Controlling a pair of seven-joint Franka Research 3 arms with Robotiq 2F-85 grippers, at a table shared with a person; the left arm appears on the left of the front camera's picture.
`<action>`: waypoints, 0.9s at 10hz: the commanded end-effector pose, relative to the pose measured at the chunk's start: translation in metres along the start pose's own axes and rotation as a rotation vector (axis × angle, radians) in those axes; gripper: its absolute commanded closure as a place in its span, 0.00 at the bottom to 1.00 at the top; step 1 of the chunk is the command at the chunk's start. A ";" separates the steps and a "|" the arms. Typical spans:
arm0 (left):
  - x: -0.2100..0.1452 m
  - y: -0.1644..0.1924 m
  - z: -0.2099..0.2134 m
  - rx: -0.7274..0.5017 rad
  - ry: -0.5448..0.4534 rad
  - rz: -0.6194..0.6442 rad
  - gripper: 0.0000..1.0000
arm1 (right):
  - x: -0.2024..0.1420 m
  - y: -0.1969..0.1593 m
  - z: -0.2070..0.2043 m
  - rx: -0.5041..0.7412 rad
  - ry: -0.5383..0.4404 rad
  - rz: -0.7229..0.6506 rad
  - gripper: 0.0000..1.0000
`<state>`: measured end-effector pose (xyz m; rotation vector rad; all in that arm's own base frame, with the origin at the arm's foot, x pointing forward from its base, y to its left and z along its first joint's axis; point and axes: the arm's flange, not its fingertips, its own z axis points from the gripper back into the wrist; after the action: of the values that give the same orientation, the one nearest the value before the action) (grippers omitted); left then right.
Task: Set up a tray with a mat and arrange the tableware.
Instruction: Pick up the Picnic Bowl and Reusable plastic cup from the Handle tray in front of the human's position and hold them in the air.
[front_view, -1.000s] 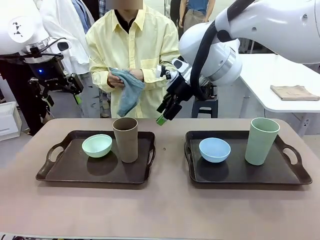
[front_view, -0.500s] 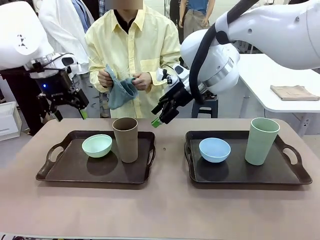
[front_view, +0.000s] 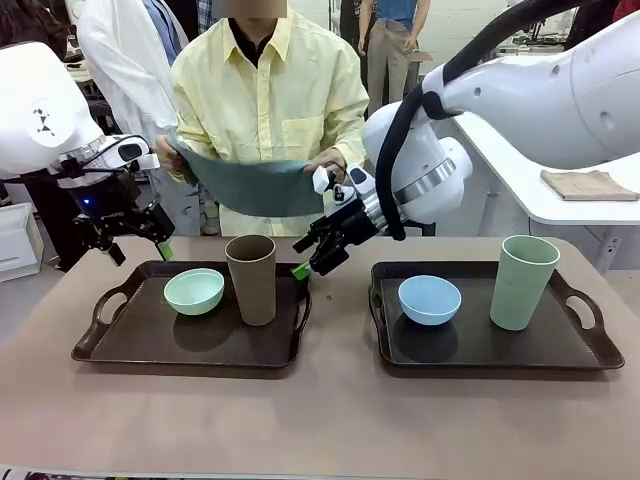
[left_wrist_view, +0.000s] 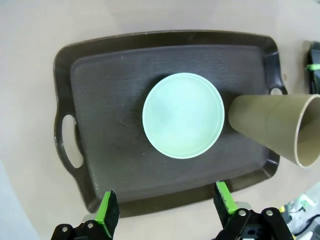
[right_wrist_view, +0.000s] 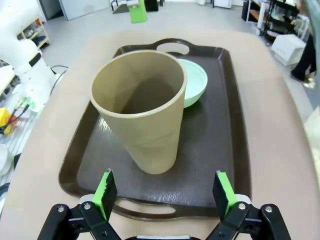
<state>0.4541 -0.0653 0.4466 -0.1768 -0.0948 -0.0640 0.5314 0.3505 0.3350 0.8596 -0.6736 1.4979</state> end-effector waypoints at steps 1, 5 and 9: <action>0.010 0.002 -0.008 0.017 -0.006 0.021 0.00 | -0.001 -0.008 -0.018 0.013 0.010 -0.008 0.00; 0.034 0.001 -0.025 0.095 -0.012 0.057 0.00 | -0.003 -0.008 -0.044 0.050 0.056 -0.021 0.00; 0.049 0.006 -0.045 0.142 0.001 0.077 0.00 | -0.001 -0.018 -0.058 0.063 0.081 -0.028 0.00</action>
<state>0.5015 -0.0672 0.4077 -0.0655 -0.0795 -0.0070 0.5341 0.3908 0.3010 0.8718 -0.5722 1.5337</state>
